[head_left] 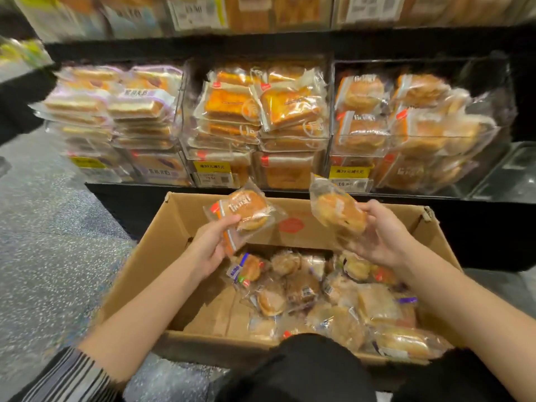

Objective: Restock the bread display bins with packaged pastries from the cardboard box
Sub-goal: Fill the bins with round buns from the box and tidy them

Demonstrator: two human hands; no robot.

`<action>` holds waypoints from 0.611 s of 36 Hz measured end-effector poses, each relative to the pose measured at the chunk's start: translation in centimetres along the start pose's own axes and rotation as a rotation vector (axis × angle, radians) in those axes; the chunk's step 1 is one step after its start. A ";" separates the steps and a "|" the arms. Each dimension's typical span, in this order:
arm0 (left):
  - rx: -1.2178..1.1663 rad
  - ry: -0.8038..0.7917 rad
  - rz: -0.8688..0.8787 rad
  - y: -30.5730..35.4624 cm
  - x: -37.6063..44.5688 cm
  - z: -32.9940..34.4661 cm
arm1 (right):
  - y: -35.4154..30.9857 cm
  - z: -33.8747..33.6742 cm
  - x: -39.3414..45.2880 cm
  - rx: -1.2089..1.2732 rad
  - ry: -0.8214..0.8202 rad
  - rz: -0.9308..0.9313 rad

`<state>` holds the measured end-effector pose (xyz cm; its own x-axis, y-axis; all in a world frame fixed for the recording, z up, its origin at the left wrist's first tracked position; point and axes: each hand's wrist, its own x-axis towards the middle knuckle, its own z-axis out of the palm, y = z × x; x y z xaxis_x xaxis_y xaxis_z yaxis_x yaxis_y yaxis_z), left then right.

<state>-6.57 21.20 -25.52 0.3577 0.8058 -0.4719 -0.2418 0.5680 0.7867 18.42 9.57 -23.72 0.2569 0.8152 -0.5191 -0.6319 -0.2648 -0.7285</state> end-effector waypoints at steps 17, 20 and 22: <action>0.352 -0.259 0.372 3.1 0.6 12.3 | -6.9 -4.5 -4.3 -0.529 0.190 -0.281; 0.431 -0.267 0.433 3.8 1.1 14.5 | -10.2 -4.9 -5.3 -0.747 0.305 -0.435; 0.446 -0.240 0.460 4.4 1.6 16.2 | -12.8 -5.3 -5.5 -0.880 0.357 -0.548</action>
<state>7.51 22.24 -16.36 0.5101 0.8600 0.0103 -0.0403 0.0119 0.9991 29.01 5.75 -13.91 0.6305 0.7758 -0.0237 0.3394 -0.3030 -0.8905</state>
